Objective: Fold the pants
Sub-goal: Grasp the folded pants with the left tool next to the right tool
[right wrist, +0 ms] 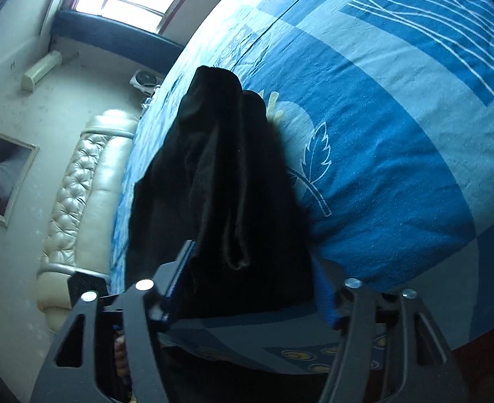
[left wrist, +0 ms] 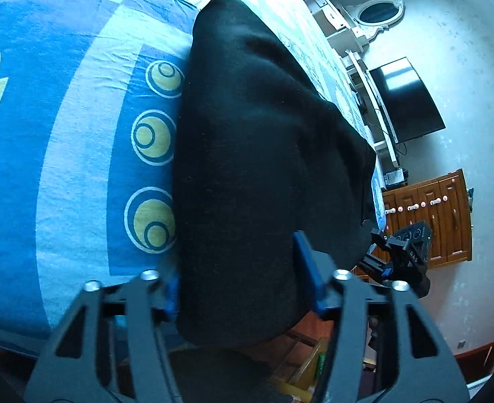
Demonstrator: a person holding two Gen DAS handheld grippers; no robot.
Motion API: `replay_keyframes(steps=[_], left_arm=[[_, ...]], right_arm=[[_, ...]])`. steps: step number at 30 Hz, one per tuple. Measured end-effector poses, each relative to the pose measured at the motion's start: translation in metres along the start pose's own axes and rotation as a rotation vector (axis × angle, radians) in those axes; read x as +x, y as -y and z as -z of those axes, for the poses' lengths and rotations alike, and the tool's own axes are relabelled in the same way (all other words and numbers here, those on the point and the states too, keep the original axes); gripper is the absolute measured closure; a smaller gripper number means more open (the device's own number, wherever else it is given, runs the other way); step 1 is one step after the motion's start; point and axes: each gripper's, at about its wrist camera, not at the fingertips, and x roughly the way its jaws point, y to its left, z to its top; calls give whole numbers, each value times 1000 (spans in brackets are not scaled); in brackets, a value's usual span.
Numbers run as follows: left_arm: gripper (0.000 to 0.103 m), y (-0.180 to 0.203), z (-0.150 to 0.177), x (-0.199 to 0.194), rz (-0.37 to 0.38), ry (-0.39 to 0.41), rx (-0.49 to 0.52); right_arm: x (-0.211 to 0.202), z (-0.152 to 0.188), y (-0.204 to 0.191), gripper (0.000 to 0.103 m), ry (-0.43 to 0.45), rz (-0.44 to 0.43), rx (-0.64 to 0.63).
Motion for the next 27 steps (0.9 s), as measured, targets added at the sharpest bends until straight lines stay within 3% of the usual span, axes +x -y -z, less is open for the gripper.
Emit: replay_keyframes(steps=[3, 6, 14, 27], left_arm=[[68, 5, 1, -5, -15, 7, 16], [71, 16, 2, -9, -69, 24, 68], [72, 6, 3, -29, -114, 40, 61], [72, -34, 13, -89, -199, 97, 10]], right_arm=[[0, 1, -5, 49, 13, 10, -17], [-1, 1, -9, 52, 23, 13, -29], [18, 4, -29, 54, -3, 0, -54], [77, 22, -80, 55, -120, -51, -131]])
